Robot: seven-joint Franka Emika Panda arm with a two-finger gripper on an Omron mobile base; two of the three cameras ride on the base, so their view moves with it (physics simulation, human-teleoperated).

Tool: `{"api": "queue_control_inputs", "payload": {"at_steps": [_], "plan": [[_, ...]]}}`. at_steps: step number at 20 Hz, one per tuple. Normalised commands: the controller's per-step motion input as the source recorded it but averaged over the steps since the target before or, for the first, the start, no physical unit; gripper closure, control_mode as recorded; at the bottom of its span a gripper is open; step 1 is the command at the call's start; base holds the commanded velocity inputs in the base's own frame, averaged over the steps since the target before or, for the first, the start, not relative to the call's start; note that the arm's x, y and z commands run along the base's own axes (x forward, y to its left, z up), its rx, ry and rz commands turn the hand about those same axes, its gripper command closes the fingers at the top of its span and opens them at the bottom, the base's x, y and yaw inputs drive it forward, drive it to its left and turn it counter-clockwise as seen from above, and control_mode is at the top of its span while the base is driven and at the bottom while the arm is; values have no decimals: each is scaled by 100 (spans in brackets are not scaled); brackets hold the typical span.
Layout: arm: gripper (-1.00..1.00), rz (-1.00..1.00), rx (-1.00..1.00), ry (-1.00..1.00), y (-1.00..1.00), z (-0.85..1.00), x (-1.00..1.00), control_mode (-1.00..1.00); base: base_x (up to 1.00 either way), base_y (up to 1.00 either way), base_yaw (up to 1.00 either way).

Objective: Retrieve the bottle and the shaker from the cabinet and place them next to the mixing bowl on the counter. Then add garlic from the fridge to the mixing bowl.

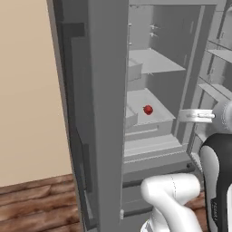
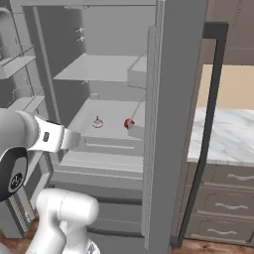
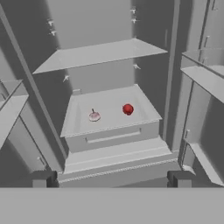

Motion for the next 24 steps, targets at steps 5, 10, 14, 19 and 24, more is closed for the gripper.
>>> {"api": "queue_control_inputs", "payload": {"at_steps": [5,10,14,19,24], "plan": [[-100,0,0,0,0,0,0,100,33,-4,0],[-100,0,0,0,0,0,0,100,85,-2,0],[-100,0,0,0,0,0,0,100,77,-3,0],[-100,0,0,0,0,0,0,100,2,0,0],[-100,0,0,0,0,0,0,100,0,0,0]]}}
